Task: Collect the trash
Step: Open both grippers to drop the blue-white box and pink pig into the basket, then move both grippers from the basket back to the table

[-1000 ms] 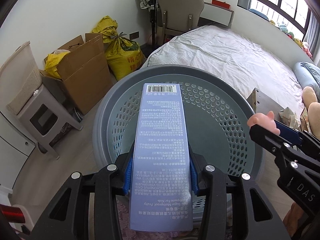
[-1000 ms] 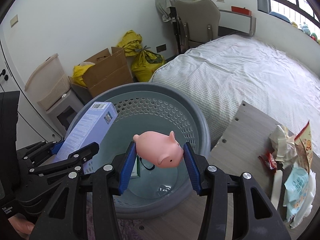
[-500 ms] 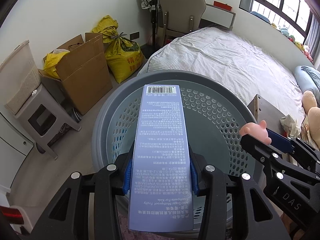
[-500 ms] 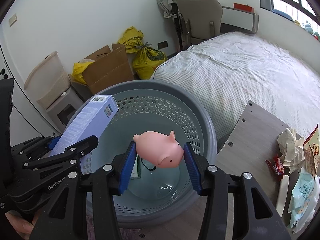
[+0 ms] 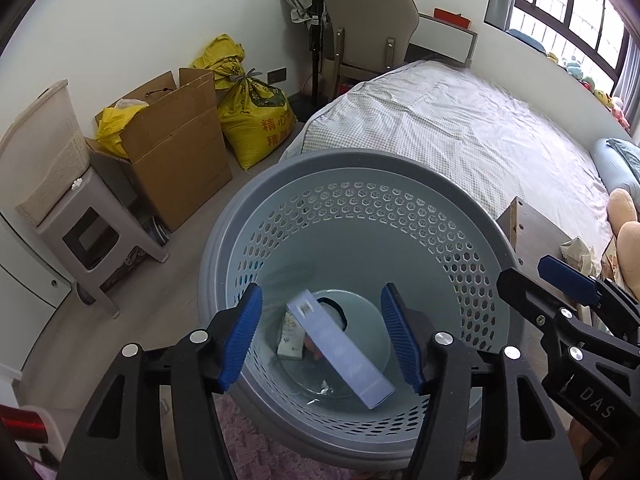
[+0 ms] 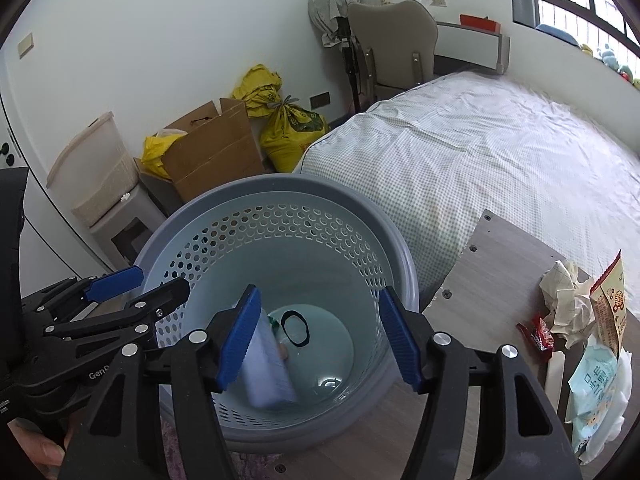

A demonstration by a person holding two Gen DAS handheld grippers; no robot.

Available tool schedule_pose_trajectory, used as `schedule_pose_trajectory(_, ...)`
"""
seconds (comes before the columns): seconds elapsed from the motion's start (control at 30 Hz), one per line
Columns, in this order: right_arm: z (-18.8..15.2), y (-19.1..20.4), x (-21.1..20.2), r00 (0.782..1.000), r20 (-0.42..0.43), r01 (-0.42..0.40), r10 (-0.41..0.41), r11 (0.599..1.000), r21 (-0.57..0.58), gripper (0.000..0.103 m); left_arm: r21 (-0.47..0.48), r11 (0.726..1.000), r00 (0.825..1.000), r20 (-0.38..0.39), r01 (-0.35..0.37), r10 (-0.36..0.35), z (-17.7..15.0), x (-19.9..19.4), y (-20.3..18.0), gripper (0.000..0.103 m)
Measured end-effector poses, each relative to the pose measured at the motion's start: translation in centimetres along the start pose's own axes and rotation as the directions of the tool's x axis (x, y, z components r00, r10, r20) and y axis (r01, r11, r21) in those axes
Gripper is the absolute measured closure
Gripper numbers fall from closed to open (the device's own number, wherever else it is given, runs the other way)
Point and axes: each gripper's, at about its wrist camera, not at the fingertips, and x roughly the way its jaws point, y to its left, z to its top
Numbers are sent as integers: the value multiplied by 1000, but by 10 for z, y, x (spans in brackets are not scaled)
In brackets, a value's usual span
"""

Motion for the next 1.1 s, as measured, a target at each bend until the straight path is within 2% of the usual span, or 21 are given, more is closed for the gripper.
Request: schedule_pose_trajectory(1.1, -11, 1, -31, 999, 34, 23, -23, 1000, -4, 40, -20, 1000, 999, 43, -11, 12, -17, -33, 3, 36)
